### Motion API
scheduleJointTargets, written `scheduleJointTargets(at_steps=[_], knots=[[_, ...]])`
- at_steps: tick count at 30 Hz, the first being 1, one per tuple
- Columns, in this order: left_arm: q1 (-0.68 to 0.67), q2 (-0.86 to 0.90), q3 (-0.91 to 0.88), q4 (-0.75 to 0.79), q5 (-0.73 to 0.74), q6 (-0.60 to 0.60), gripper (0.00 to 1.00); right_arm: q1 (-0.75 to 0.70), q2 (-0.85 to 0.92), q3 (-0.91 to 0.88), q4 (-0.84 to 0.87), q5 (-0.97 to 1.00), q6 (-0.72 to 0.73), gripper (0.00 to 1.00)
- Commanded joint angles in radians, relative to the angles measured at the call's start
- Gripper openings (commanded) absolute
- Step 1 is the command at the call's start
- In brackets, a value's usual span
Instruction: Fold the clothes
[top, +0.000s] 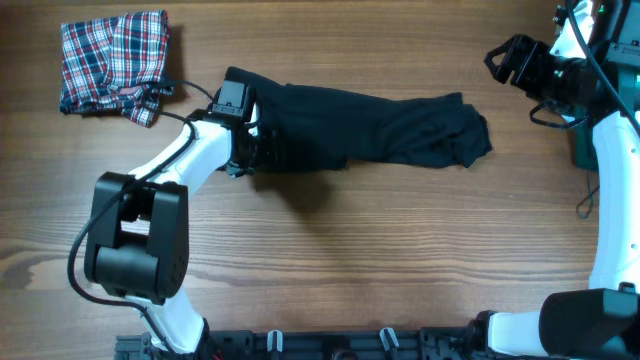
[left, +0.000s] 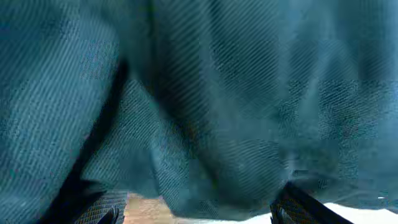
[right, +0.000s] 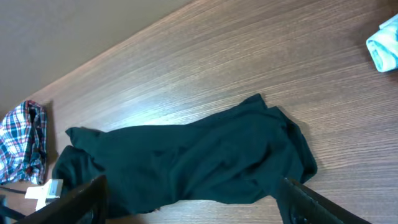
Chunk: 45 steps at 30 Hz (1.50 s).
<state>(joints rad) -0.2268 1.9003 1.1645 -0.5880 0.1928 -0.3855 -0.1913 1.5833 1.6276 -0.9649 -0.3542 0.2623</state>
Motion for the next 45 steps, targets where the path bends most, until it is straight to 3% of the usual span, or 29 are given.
scheduleJointTargets(at_steps=[1,9,11,14,16,23,34,45], knots=[[0.004,0.019,-0.009,0.015,0.07,0.039,0.72,0.002,-0.001,0.015,0.0,0.006,-0.02,0.86],[-0.05,0.019,-0.009,0.015,0.11,0.043,0.61,0.002,-0.001,0.015,0.01,0.006,-0.021,0.86],[-0.063,0.019,-0.009,0.026,0.109,0.046,0.49,0.002,-0.001,0.015,0.01,0.006,-0.027,0.86],[-0.064,0.019,-0.009,0.021,0.11,0.046,0.16,0.003,-0.001,0.015,0.011,0.006,-0.027,0.86],[-0.063,0.019,-0.009,0.01,0.11,0.046,0.05,0.002,-0.001,0.015,0.01,0.006,-0.027,0.86],[-0.063,-0.021,0.002,-0.101,0.11,0.045,0.04,0.002,-0.001,0.015,0.006,0.006,-0.027,0.86],[-0.063,-0.338,0.032,-0.336,0.137,-0.02,0.04,0.021,-0.001,0.015,-0.007,0.006,-0.027,0.86],[-0.063,-0.348,0.032,-0.532,0.29,-0.046,0.04,0.021,-0.001,0.015,-0.028,0.006,-0.027,0.86]])
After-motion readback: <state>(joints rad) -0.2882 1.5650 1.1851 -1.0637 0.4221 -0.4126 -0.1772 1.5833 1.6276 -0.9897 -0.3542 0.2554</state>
